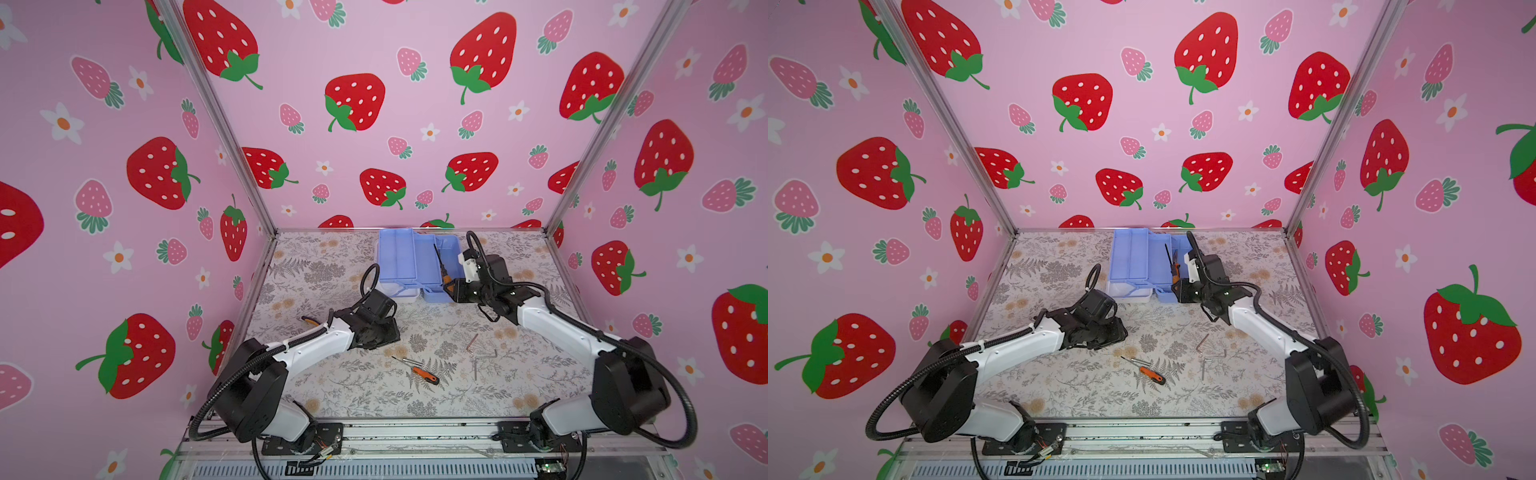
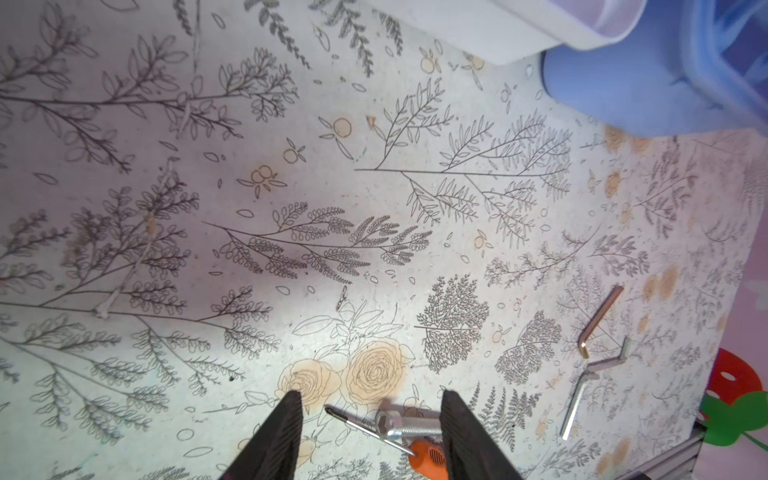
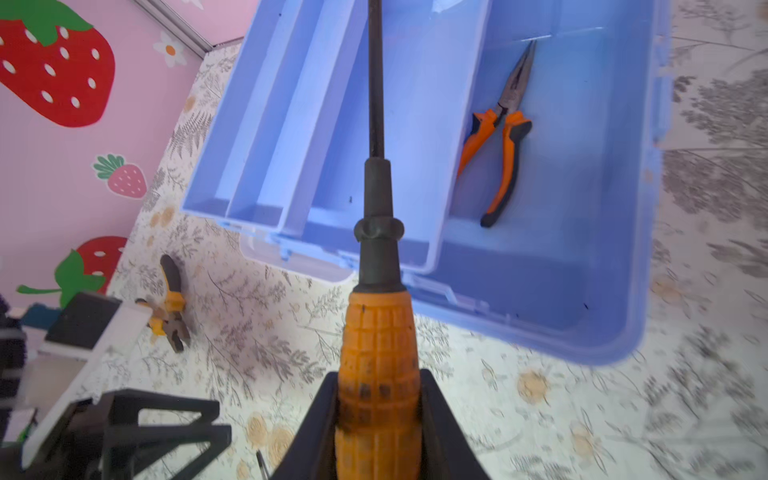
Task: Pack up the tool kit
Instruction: 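Place the screwdriver into the blue box and open the right gripper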
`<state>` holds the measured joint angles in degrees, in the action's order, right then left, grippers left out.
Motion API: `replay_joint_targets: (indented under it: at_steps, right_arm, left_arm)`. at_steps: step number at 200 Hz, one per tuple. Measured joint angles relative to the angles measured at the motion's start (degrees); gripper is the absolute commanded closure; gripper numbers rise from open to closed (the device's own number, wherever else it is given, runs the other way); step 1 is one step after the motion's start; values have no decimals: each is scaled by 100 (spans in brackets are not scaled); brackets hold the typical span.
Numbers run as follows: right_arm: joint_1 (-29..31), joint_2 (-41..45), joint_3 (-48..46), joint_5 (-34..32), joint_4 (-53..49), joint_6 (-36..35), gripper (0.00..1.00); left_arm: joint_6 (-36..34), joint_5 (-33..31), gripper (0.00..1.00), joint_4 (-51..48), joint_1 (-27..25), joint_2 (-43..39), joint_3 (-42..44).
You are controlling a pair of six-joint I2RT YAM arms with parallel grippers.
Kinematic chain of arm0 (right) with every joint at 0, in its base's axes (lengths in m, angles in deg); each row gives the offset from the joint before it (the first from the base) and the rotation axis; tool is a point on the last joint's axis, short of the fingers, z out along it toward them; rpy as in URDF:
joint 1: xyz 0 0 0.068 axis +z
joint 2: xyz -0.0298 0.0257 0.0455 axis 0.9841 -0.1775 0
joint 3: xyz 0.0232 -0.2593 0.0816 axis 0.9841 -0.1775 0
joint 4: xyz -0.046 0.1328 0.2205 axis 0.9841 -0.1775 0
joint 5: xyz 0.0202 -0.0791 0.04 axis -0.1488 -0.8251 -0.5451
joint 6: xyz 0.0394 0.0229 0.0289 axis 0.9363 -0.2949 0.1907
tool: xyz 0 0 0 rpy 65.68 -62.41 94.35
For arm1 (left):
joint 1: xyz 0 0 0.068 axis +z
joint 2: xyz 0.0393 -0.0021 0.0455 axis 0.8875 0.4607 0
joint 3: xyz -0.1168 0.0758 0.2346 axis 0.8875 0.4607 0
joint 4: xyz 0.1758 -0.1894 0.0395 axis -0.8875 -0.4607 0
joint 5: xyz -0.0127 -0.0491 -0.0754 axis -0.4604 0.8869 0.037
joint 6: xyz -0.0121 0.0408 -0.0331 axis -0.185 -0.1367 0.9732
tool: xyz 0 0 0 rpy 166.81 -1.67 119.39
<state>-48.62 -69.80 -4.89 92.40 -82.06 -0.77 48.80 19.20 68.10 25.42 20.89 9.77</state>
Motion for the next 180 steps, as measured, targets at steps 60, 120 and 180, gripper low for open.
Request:
replay_joint_targets:
  at_steps: [60,120,180]
  right_arm:
    - [-114,-1971,1698,741,105,527,98]
    - [-111,-2680,2175,997,236,1067,79]
    - [-11,-2785,2302,1067,319,1207,56]
  left_arm:
    - [-9,210,43,118,313,-302,372]
    - [-52,374,43,136,605,-518,553]
    - [-105,505,42,149,662,-518,562]
